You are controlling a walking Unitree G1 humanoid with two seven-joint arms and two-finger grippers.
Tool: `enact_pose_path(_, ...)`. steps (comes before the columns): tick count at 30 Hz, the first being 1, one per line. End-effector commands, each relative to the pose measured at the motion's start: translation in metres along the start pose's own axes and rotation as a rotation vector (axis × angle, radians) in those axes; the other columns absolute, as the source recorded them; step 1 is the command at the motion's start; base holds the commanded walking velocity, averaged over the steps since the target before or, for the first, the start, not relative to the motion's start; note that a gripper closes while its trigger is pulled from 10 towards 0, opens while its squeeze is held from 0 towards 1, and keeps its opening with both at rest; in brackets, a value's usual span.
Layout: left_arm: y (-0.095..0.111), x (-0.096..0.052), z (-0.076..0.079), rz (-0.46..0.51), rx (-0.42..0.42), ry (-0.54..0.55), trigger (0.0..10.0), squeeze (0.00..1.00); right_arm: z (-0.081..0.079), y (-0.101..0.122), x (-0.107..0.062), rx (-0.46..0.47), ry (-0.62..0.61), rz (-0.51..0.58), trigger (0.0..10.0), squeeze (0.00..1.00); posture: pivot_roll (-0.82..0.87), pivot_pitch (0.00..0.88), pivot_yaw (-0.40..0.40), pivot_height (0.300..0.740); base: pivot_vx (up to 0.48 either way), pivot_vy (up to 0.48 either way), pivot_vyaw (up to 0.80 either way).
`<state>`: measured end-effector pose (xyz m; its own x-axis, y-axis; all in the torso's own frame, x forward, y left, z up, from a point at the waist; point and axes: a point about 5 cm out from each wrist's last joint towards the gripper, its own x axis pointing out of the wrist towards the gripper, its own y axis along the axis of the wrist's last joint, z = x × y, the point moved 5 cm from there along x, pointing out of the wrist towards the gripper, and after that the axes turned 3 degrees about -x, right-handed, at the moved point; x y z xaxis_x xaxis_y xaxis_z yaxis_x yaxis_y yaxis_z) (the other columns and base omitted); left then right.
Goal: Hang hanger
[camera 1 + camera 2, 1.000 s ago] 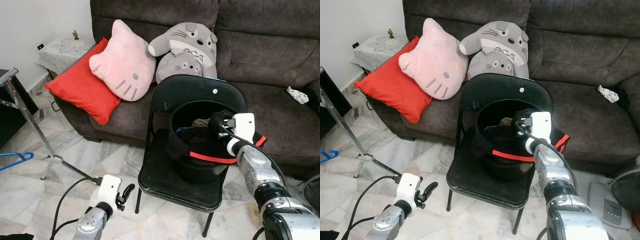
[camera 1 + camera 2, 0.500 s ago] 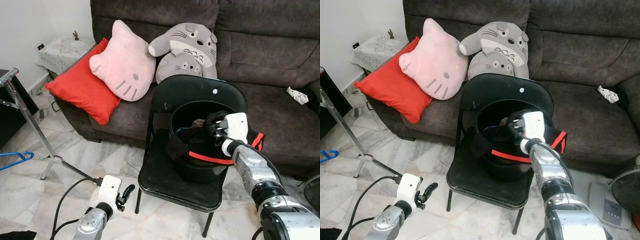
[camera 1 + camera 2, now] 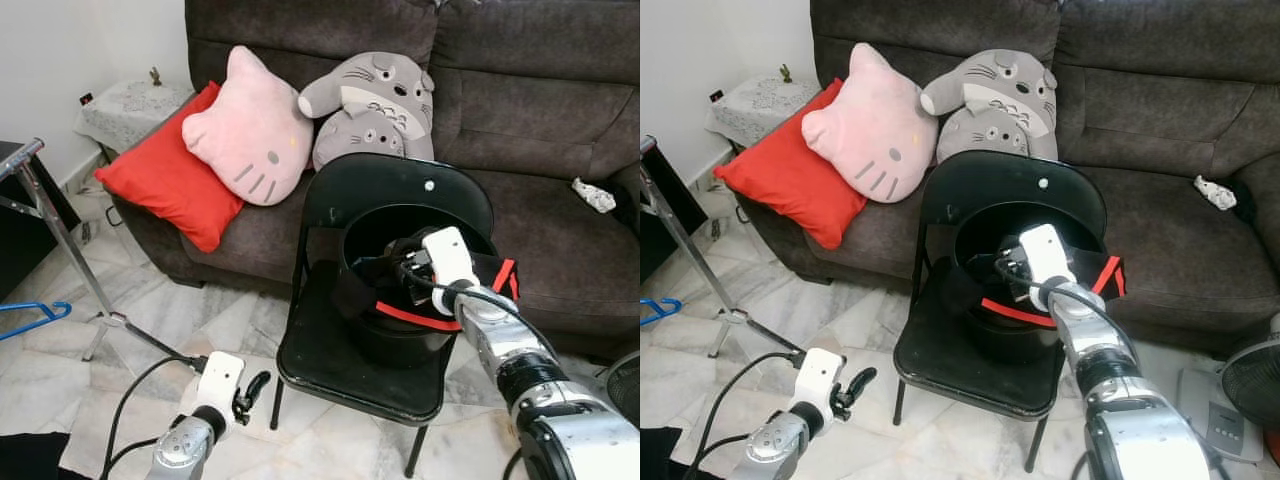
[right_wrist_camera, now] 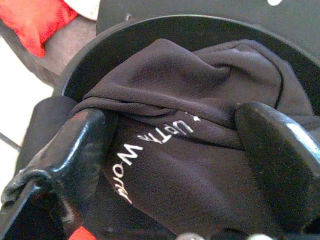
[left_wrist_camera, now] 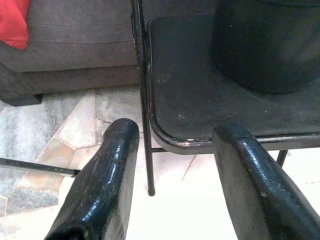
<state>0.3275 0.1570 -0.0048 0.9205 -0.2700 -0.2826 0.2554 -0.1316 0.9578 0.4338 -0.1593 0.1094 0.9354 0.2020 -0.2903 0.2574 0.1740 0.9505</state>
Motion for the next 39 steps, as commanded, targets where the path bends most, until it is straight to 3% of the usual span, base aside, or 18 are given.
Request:
enact_pose_path(1, -0.011, -0.005, -0.003, -0.044, 0.000, 0.008, 10.0, 0.00, 0.001, -0.006, -0.001, 0.021, -0.008, -0.022, 10.0, 1.00, 0.00, 0.079, -0.010, 0.740, 0.000, 0.000, 0.00)
enact_pose_path(5, -0.011, -0.004, -0.002, -0.044, -0.001, 0.007, 10.0, 0.00, 0.009, -0.003, -0.002, -0.053, -0.060, -0.005, 10.0, 1.00, 0.00, 0.082, -0.010, 0.740, 0.000, 0.000, 0.00)
enact_pose_path(8, -0.011, -0.004, -0.002, -0.043, -0.004, 0.008, 10.0, 0.00, 0.013, 0.011, -0.003, -0.015, -0.077, 0.058, 10.0, 0.97, 0.00, 0.093, -0.010, 0.740, 0.000, 0.000, 0.00)
enact_pose_path(9, -0.011, -0.004, -0.002, -0.043, -0.004, 0.009, 10.0, 0.00, 0.013, 0.012, -0.003, -0.016, -0.076, 0.061, 10.0, 0.84, 0.00, 0.095, -0.010, 0.740, 0.000, 0.000, 0.00)
enact_pose_path(10, -0.011, -0.004, -0.001, -0.043, -0.005, 0.009, 10.0, 0.00, 0.012, 0.014, -0.003, -0.022, -0.073, 0.064, 10.0, 0.64, -0.01, 0.095, -0.011, 0.740, 0.000, 0.000, 0.00)
enact_pose_path(11, -0.011, -0.004, -0.001, -0.044, -0.005, 0.008, 10.0, 0.00, 0.012, 0.016, -0.004, -0.027, -0.070, 0.070, 10.0, 0.00, -0.01, 0.097, -0.011, 0.740, 0.000, 0.000, 0.00)
enact_pose_path(13, -0.012, -0.004, 0.000, -0.045, -0.006, 0.008, 10.0, 0.00, 0.012, 0.018, -0.004, -0.039, -0.070, 0.075, 10.0, 0.00, -0.01, 0.100, -0.012, 0.740, 0.000, 0.000, 0.00)
enact_pose_path(17, -0.012, -0.004, 0.000, -0.046, -0.009, 0.010, 10.0, 0.00, 0.017, 0.020, -0.007, -0.173, -0.098, 0.069, 10.0, 0.00, -0.01, 0.106, -0.012, 0.740, 0.000, 0.000, 0.00)
enact_pose_path(19, -0.012, -0.004, 0.000, -0.046, -0.011, 0.010, 10.0, 0.00, 0.020, 0.023, -0.010, -0.294, -0.112, 0.063, 10.0, 0.00, -0.01, 0.108, -0.012, 0.740, 0.000, 0.000, 0.00)
enact_pose_path(24, -0.013, -0.004, 0.000, -0.049, -0.012, 0.009, 10.0, 0.00, 0.017, 0.025, -0.015, -0.487, -0.048, 0.036, 10.0, 0.00, -0.02, 0.112, -0.014, 0.740, 0.000, 0.000, 0.00)
enact_pose_path(30, -0.013, -0.004, 0.000, -0.048, -0.014, 0.012, 10.0, 0.00, 0.019, 0.028, -0.024, -0.548, -0.025, 0.034, 10.0, 0.00, -0.02, 0.114, -0.015, 0.740, 0.000, 0.000, 0.00)
enact_pose_path(35, -0.013, -0.005, -0.001, -0.047, -0.014, 0.017, 10.0, 0.00, 0.024, 0.061, -0.034, -0.368, -0.079, 0.235, 10.0, 0.00, -0.02, 0.114, -0.018, 0.740, 0.000, 0.000, 0.00)
enact_pose_path(37, -0.013, -0.005, -0.003, -0.044, -0.012, 0.026, 10.0, 0.00, 0.029, 0.077, -0.046, -0.226, -0.124, 0.373, 10.0, 0.00, -0.02, 0.116, -0.020, 0.740, 0.000, 0.000, 0.00)
enact_pose_path(39, -0.012, -0.006, -0.007, -0.038, -0.010, 0.040, 10.0, 0.00, 0.033, 0.074, -0.061, -0.054, -0.173, 0.460, 10.0, 0.00, -0.02, 0.119, -0.020, 0.740, 0.000, 0.000, 0.00)
